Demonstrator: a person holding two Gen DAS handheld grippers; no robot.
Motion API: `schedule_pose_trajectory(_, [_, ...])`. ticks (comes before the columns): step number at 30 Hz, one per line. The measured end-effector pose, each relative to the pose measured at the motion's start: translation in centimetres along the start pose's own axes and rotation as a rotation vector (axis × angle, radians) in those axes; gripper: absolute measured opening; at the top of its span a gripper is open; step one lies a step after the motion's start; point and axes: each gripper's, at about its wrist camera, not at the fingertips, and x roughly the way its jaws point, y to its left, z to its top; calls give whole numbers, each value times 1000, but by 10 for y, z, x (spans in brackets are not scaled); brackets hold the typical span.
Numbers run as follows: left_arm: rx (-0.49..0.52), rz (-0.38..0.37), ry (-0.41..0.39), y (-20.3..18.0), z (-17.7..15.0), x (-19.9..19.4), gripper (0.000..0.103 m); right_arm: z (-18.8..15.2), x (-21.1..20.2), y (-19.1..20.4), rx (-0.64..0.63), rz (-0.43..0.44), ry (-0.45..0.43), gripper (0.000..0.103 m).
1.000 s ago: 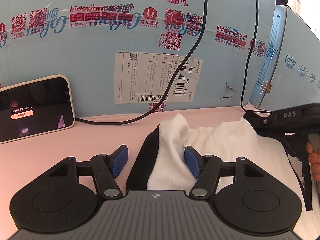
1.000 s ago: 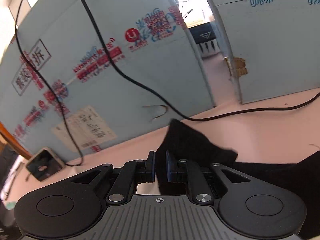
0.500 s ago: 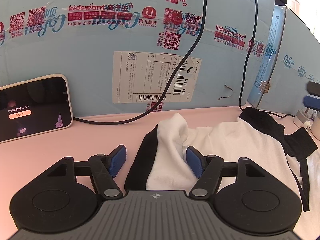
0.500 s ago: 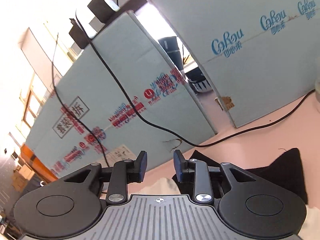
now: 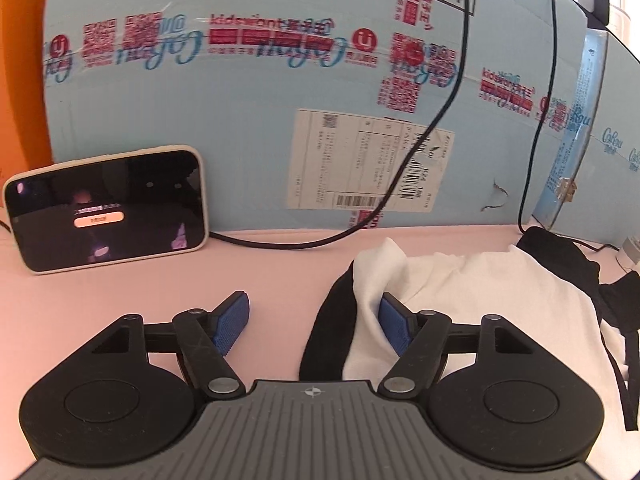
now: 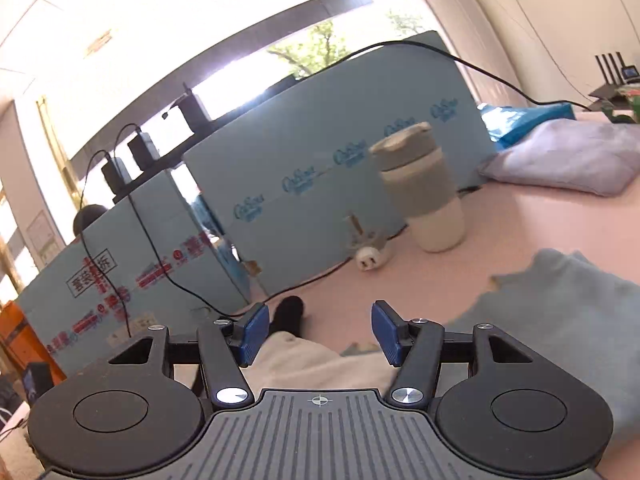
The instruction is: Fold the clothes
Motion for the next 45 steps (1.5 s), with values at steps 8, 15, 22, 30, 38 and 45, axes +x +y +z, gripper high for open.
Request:
schedule_pose_trajectory(8, [25,-33,-39,9,-12,-37,82,-23,-19,-37,50,-1,56,60])
schedule_pose_trajectory(15, [-137,-117,-23,41,-28,-66,86,-33,-36,-53,90,46,35,68])
schedule_pose_trajectory(22, [-435,-341,68,64,-41,-67,96,-41,-42,-52,119,134,24,72])
schedule_pose_trajectory(30, [-639,-431,134,61,-39,-61,98,-51,-49,-46,98,170,28,75])
schedule_pose_trajectory(38, [-567,-367,107,37,-24,-38,103,-58,-47,-45,90,161,20,78])
schedule_pose_trajectory(45, [-480,-332,54,28,-24,-35,102,-59,-52,-50,108,177,10,78])
